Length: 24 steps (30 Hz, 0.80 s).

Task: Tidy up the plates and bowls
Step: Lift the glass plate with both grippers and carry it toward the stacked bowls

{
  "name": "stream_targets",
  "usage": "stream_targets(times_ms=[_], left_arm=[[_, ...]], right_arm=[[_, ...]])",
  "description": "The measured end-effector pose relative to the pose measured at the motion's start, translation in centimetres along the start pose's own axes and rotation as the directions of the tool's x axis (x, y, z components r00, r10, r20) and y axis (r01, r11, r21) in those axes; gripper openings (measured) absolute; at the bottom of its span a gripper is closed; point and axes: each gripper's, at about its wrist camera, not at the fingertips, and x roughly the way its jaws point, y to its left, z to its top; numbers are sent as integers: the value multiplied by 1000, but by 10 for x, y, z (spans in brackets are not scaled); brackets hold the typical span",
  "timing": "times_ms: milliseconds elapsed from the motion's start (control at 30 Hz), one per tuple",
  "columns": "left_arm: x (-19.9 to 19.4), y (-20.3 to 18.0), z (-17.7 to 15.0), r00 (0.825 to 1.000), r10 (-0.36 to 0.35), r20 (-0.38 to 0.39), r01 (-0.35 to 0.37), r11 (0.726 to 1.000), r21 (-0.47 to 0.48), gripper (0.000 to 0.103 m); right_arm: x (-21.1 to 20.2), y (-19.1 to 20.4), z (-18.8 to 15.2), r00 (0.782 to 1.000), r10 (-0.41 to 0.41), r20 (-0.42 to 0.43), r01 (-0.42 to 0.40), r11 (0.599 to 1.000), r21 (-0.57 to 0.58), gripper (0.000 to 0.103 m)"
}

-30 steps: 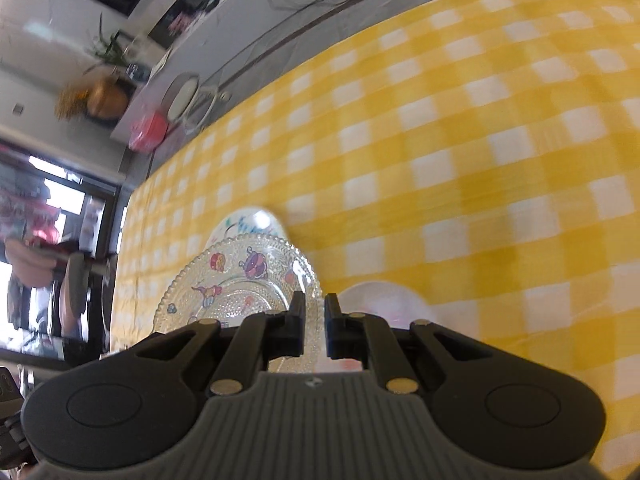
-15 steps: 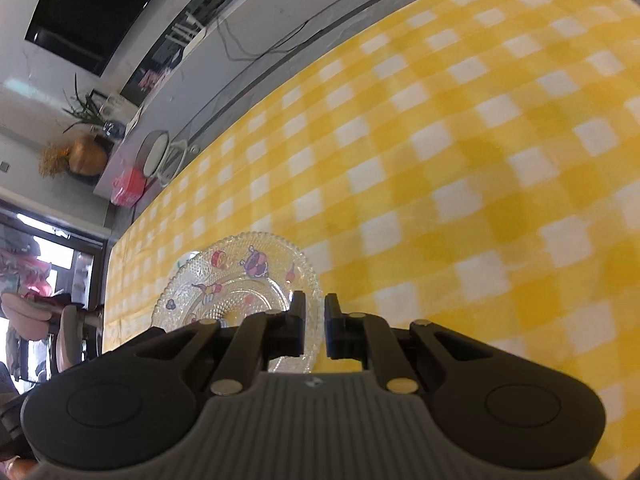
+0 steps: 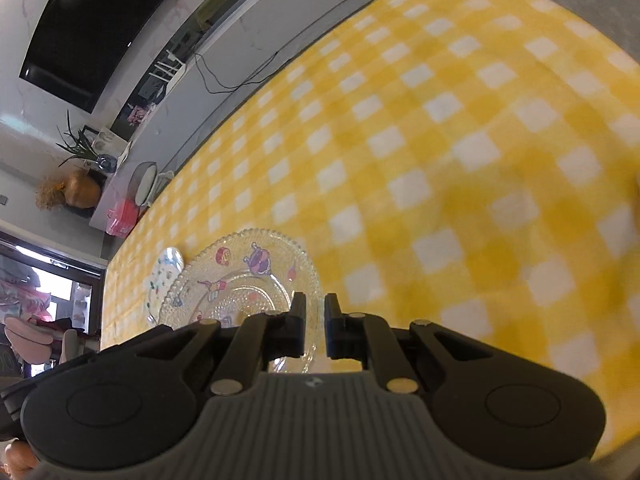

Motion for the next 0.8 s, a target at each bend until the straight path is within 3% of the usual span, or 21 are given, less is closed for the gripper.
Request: stream_targets(times_ms=[400, 800], left_arm=[[23, -21, -40, 997, 54, -59, -54, 999, 11, 12], [31, -42, -57, 980, 192, -44, -186, 976, 115, 14]], right_arm=[[10, -38, -20, 997, -41, -60, 41, 999, 11, 8], [24, -47, -31, 994, -52, -94, 51, 999, -6, 8]])
